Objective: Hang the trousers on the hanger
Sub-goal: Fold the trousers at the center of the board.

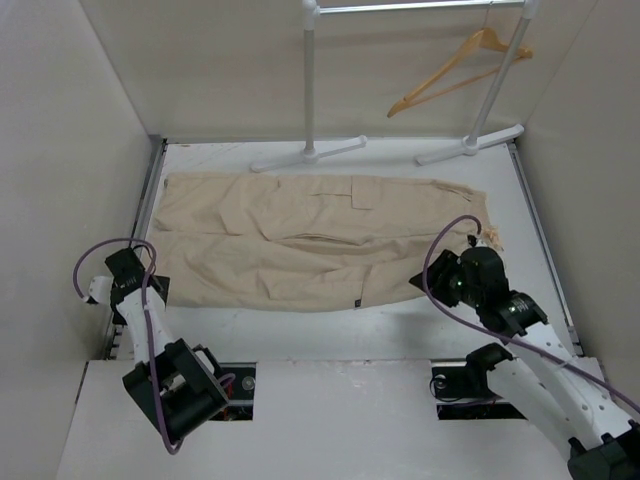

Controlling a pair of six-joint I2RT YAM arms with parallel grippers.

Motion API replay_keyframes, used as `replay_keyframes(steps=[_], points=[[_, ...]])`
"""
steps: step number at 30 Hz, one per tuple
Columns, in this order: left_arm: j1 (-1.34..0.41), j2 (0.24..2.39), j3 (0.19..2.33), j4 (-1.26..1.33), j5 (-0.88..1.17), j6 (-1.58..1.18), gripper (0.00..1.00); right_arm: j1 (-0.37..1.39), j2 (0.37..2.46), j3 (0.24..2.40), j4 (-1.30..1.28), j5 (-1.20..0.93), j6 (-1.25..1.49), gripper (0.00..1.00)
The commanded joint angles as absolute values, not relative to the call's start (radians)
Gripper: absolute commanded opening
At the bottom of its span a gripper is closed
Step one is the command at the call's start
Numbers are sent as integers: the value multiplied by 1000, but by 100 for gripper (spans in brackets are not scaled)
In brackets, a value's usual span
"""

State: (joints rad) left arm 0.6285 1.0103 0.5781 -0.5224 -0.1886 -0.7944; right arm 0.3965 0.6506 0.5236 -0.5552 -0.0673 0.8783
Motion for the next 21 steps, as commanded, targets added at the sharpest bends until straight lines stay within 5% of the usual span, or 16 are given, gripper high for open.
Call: replay_keyframes(steps=[1,13,16,21], points=[[639,1046,578,-436,-183,-831,60,406,615,526,-584,-86,854,52],[731,1147,486,-219,-94,-865,26,300,571,534,-632,-51,880,55],[713,1115,518,-262,-147,-876,11,199,592,538,-658,20,893,58],[564,1074,607,-376,-288,-936,5,-75,710,531,-640,104,902,58]])
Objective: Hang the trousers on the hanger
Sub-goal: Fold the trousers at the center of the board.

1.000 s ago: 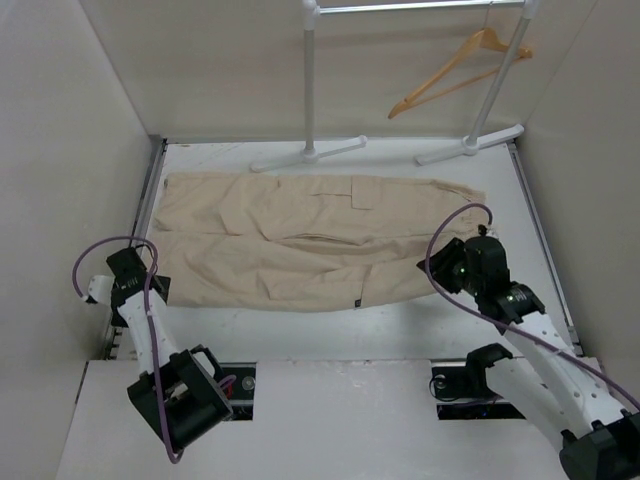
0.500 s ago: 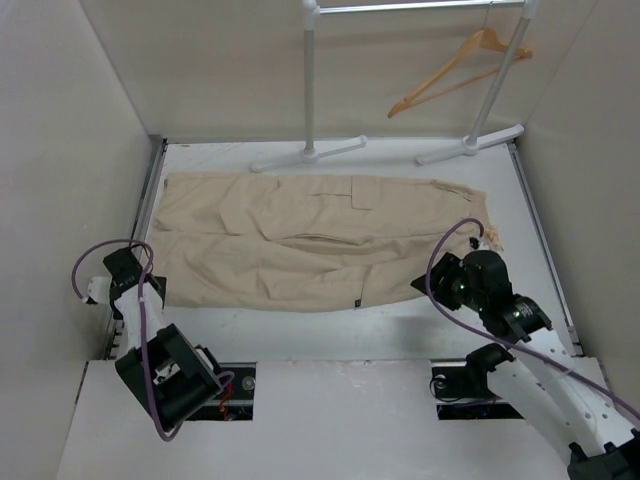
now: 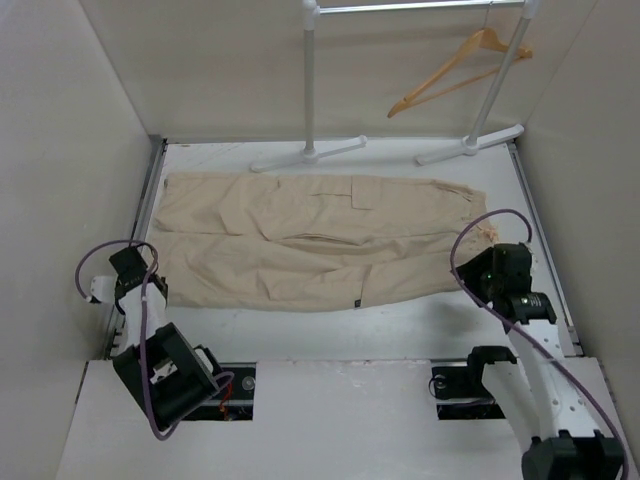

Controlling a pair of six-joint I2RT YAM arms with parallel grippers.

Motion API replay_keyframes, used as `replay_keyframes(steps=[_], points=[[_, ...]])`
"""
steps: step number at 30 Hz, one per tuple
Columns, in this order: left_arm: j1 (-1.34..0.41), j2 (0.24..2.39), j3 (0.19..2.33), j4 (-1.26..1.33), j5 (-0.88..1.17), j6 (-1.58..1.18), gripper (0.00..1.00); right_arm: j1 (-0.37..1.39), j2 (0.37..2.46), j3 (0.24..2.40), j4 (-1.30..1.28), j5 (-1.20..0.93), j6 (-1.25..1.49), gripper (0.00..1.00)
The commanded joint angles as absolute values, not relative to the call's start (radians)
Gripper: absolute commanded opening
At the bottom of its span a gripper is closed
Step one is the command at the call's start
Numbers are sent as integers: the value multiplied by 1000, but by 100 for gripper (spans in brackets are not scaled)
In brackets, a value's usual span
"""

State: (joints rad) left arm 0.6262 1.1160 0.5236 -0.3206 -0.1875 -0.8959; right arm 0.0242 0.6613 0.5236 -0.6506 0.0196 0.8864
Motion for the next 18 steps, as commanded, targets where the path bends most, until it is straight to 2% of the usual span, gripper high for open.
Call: replay_keyframes(steps=[1,10,18], points=[[533,1069,636,-402,-316,-937,4,-114,741,531,-618,112,922,58],[481,1107,755,-476,-362,-937,3,-334,1024,549,-437,166,991,60],[502,1121,756,-477,-338,-925,3,-320,1284,569,-272,147,977,45]])
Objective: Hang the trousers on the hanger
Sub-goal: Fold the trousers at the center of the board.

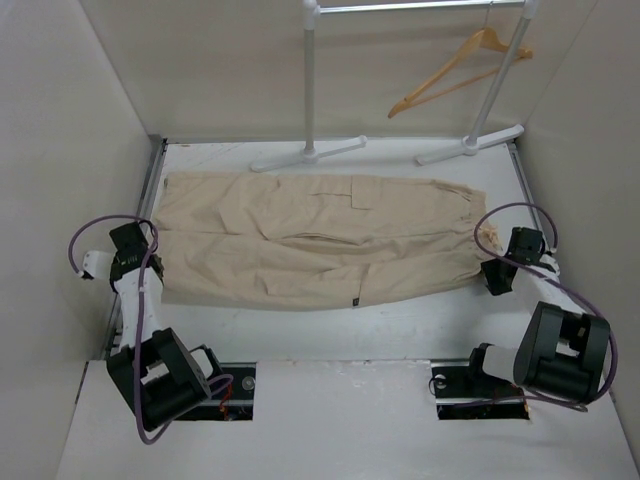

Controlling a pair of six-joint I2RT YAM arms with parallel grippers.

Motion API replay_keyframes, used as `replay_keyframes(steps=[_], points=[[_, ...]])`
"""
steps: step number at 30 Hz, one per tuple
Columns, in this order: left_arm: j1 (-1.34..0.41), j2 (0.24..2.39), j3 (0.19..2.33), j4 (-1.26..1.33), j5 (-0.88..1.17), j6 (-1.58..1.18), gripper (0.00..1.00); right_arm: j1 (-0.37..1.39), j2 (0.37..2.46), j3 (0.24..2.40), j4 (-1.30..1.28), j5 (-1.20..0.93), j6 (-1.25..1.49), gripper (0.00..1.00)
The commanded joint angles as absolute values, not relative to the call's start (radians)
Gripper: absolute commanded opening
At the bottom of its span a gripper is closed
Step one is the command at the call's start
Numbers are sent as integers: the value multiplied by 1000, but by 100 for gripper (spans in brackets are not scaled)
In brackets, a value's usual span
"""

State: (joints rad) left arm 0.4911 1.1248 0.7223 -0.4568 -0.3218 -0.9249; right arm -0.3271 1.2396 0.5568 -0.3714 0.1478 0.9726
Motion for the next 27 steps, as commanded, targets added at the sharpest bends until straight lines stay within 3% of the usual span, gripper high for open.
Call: replay_keyframes(steps=[1,3,7,9,17,22,27], points=[[502,1118,756,-477,-336,-923,3,-312,1296,569,-265,146,979,45],[502,1112,752,-479,-336,-923,3,-311,1313,568,-256,147,980,41],[507,1086,741,-497,-337,-920,3,-315,1301,549,-271,149,973,11],[512,1071,736,-515,-344,-920,3,-315,1237,529,-307,152,973,4],[483,1008,903,-731,-514,-882,0,-355,660,526,-685,267,948,1],[441,1028,1047,-765,-572,-828,0,-321,621,577,-752,281,927,2],[395,1158,1193,-741,-601,-782,0,-301,748,689,-697,298,914,2]])
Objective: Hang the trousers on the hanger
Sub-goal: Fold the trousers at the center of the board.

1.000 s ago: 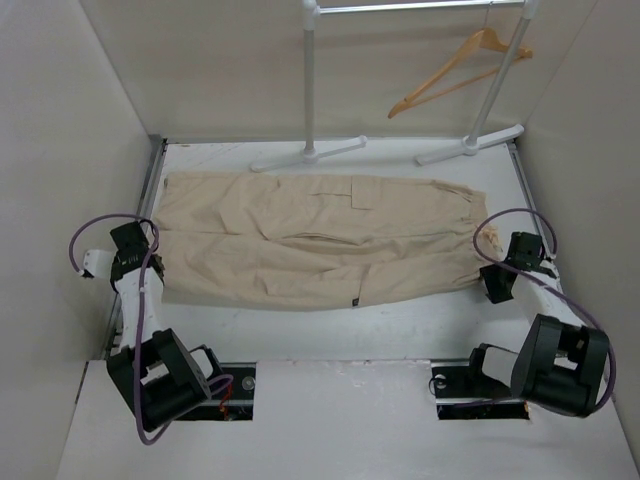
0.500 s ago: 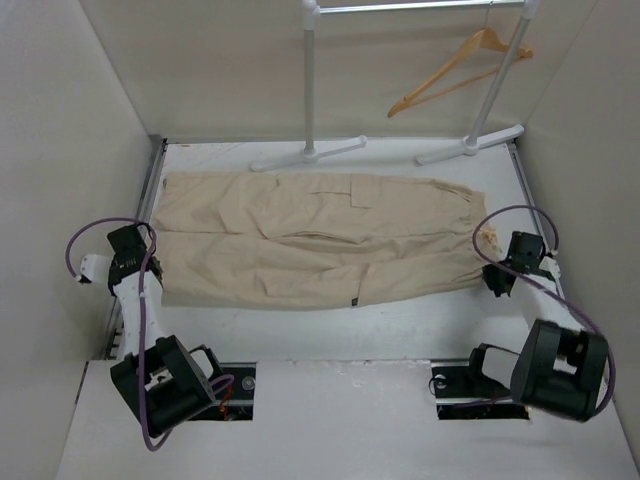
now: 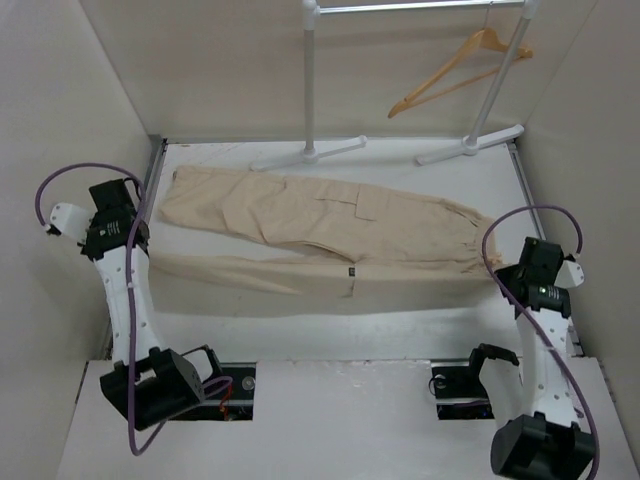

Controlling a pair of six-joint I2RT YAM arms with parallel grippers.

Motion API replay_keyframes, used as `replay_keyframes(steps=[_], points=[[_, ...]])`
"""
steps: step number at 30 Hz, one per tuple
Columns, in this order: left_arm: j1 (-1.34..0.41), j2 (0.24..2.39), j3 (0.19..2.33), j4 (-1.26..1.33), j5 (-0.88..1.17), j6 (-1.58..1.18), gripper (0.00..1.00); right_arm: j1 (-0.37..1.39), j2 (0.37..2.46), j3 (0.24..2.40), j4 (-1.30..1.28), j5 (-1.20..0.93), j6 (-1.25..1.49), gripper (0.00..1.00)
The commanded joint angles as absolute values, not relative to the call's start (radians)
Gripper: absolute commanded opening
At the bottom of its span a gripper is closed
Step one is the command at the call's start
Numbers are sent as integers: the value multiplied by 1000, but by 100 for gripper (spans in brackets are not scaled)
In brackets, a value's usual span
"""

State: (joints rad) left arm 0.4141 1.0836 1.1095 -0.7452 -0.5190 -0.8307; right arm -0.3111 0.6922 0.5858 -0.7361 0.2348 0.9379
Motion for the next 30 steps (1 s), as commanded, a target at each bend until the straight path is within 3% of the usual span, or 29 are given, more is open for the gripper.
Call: replay_keyframes(steps=[1,16,25,30], points=[[384,1195,1231,-733,-604,-779,0,-301,780,712,-684,295,917,2],[222,1825,1934,-709,-652,-608,1,-291,1320,1075,-529,244,939,3],[190,2270,2403,-701,-646,-496,3,-262,1768,1474,-537,232,899,5],[177,2391,2490,-611,-657,-489,3,-239,1974,1661,-551,209,903,4]])
